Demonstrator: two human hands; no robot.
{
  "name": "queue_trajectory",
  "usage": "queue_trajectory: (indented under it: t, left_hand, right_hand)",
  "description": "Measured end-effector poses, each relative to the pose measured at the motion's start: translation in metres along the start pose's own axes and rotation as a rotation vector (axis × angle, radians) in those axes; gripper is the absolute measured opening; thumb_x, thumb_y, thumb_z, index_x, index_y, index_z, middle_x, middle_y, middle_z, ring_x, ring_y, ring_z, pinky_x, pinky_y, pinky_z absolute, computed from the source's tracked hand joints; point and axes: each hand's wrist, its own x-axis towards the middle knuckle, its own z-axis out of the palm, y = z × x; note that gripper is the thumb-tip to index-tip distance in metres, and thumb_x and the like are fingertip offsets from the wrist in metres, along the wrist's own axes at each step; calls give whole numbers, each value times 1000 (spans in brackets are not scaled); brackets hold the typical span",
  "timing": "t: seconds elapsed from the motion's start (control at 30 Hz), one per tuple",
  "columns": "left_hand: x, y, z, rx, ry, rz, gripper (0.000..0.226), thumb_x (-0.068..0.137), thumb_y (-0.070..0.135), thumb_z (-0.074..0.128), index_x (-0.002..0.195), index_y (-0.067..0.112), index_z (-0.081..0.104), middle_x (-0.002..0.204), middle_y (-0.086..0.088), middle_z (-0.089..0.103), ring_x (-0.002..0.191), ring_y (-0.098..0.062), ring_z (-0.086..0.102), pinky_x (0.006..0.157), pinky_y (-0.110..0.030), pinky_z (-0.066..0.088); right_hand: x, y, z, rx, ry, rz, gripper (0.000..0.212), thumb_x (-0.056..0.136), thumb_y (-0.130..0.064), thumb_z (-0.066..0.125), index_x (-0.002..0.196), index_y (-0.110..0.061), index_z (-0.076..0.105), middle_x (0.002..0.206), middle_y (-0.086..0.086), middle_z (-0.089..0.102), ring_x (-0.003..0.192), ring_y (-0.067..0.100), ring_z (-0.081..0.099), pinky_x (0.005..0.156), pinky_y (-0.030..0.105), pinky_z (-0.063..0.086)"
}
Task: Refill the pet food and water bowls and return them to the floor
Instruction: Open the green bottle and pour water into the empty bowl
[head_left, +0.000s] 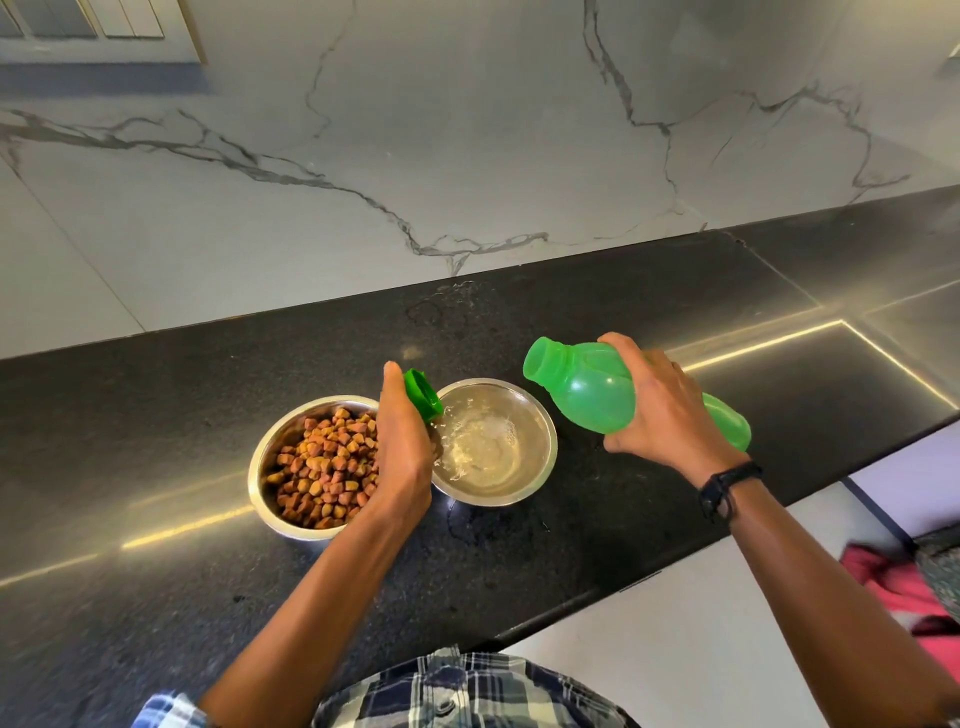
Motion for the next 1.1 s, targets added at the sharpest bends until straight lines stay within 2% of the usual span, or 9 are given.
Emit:
queue_trajectory:
  t: [0.13,0.2,0.33,0.53,0.67,0.9,1.0,1.07,1.1]
  left_hand:
    - [-12,17,23,188,-164,180,65,92,71,22,122,22,52,122,-14,57,105,-23,57,87,-38,48]
    - [-22,27,34,293,-260,314,54,85,76,19,107,39,51,119,-8,56,109,-27,56,100,-49,46]
    - [-34,46,66,568,-414,629,52,90,69,18,94,27,47,88,4,55,81,-16,59,85,-49,50]
    - [-39,60,106,1122,-466,966,51,96,65,29,93,15,41,69,-2,56,65,-26,58,64,-37,46]
    - [-41,64,119,1444,-346,1190,52,96,64,27,94,15,44,63,2,47,58,-18,49,54,-29,34]
    - [-53,56,126,1649,-222,1208,56,99,59,22,85,12,49,59,1,40,48,-14,41,48,-27,28]
    - [-47,76,123,1617,-640,1087,44,98,53,41,119,14,48,100,-8,60,97,-29,61,74,-36,45]
    - [-41,108,121,1637,-1122,914,69,87,35,67,144,30,30,146,-9,34,136,-34,32,102,-47,36]
    - [-38,119,121,1666,-1221,882,86,82,34,74,149,36,21,156,-4,19,144,-34,17,109,-53,29]
  right_hand:
    - [-1,11,3,291,59,19,114,48,-22,93,140,-39,28,124,0,51,113,23,52,90,42,47]
    - [-3,18,6,408,102,31,111,47,-24,93,136,-42,29,121,-8,49,109,18,50,84,35,43]
    - [-10,24,14,571,132,36,109,47,-31,95,132,-47,30,121,-14,48,108,12,50,85,32,42]
    - [-17,18,24,657,136,4,108,46,-36,96,123,-64,25,116,-39,49,108,-19,49,79,5,40]
    - [-15,13,26,679,119,-16,107,47,-41,94,126,-62,24,122,-22,54,111,0,56,89,30,51]
    - [-18,12,34,692,182,-49,106,46,-52,90,128,-64,23,119,-32,50,110,-10,53,84,16,46]
    - [-19,17,36,691,200,-38,107,46,-49,91,128,-63,24,118,-39,48,110,-15,51,81,7,43]
    - [-20,21,36,689,216,-30,107,47,-47,93,128,-62,24,117,-46,44,110,-21,47,78,0,41]
    - [-21,22,36,689,220,-27,107,47,-46,93,128,-62,24,117,-49,42,110,-23,46,77,-2,40]
